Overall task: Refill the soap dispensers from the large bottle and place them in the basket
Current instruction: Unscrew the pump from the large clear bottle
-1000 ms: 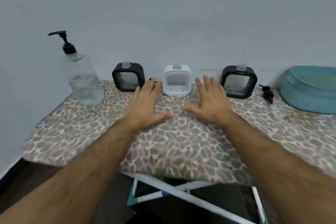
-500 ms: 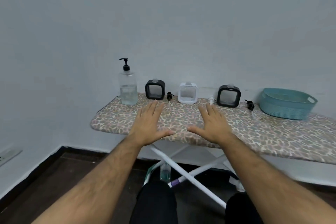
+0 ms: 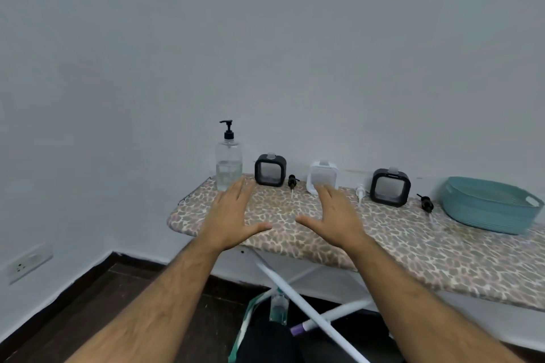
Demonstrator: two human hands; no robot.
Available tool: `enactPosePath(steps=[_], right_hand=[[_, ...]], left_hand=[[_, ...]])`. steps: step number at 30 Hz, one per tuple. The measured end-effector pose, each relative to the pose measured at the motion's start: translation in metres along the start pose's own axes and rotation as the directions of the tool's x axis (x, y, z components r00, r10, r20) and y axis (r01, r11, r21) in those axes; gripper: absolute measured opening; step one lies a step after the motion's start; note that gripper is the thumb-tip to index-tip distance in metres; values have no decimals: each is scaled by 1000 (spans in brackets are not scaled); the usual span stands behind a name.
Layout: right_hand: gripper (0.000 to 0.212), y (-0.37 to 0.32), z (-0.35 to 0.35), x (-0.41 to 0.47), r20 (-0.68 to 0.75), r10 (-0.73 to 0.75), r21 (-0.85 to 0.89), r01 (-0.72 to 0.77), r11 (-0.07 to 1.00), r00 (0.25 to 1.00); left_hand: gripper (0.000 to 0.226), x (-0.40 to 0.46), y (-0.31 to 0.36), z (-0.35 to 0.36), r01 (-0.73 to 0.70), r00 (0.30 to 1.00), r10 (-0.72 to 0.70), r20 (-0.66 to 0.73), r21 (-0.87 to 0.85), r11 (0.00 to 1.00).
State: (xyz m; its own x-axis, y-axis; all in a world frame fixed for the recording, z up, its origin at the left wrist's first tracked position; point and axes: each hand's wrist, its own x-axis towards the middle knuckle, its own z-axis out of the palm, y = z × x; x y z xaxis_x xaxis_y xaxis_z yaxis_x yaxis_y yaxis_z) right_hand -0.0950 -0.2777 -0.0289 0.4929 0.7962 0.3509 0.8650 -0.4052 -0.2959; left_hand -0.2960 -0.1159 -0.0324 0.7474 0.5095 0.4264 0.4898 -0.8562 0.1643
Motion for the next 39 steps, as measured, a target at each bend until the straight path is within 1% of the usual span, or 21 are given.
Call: enactPosePath(steps=[4,7,9,12,14,17,19,21,24,28,29,30,32,33,36,39], right_hand=[[91,-15,22,34,16,-28,131,26,991,999],[88,-25,42,63,52,-34,193,23,981,998],[88,-31,57,82,81,-36,225,17,974,996],[87,-39,76,110,122,-20,305,-19,952,992],[88,-44,92,131,143,-5,395,-52,917,990],[88,-53,112,159,158,-2,465,-73,882,987],[86,-60,125,180,170,-14,496,-73,865,985],[86,-67,138,199,177,-16,563,-88,821,984],[91,-77,158,228,191,-14,642,-114,758,982],[95,-92,179,257,219,-20,726,-149,672,975],[93,-95,185,262,217,-27,742,-147,654,976],[88,-97,190,265,209,-33,752,-139,645,977],[76,-103,199,269,191,-30,764,-130,632,981],[70,-104,201,269,181,-19,772,-130,622,983],[63,-106,201,265,166,3,797,-135,589,986],[62,-102,189,250,189,-24,814,-143,563,982]], left_hand=[[117,20,-35,13,78,997,-77,19,-44,996],[117,37,-60,23,163,986,-160,46,-90,982],[115,49,-77,31,214,977,-208,57,-149,965],[111,64,-96,41,254,967,-254,32,-256,933],[101,77,-109,47,290,952,-307,10,-364,885],[105,98,-131,57,376,915,-400,49,-456,806],[100,113,-148,66,423,884,-464,63,-534,733],[94,128,-159,75,447,858,-508,82,-607,657],[92,150,-175,89,437,853,-513,99,-672,597],[82,178,-185,100,398,846,-519,120,-790,467],[77,183,-186,102,383,851,-509,129,-815,434],[68,188,-186,104,354,863,-493,115,-833,426],[44,192,-183,105,328,877,-472,94,-834,443],[45,193,-182,105,329,877,-472,91,-830,450],[62,188,-179,103,328,869,-489,78,-831,449],[63,174,-170,97,340,860,-503,86,-832,439]])
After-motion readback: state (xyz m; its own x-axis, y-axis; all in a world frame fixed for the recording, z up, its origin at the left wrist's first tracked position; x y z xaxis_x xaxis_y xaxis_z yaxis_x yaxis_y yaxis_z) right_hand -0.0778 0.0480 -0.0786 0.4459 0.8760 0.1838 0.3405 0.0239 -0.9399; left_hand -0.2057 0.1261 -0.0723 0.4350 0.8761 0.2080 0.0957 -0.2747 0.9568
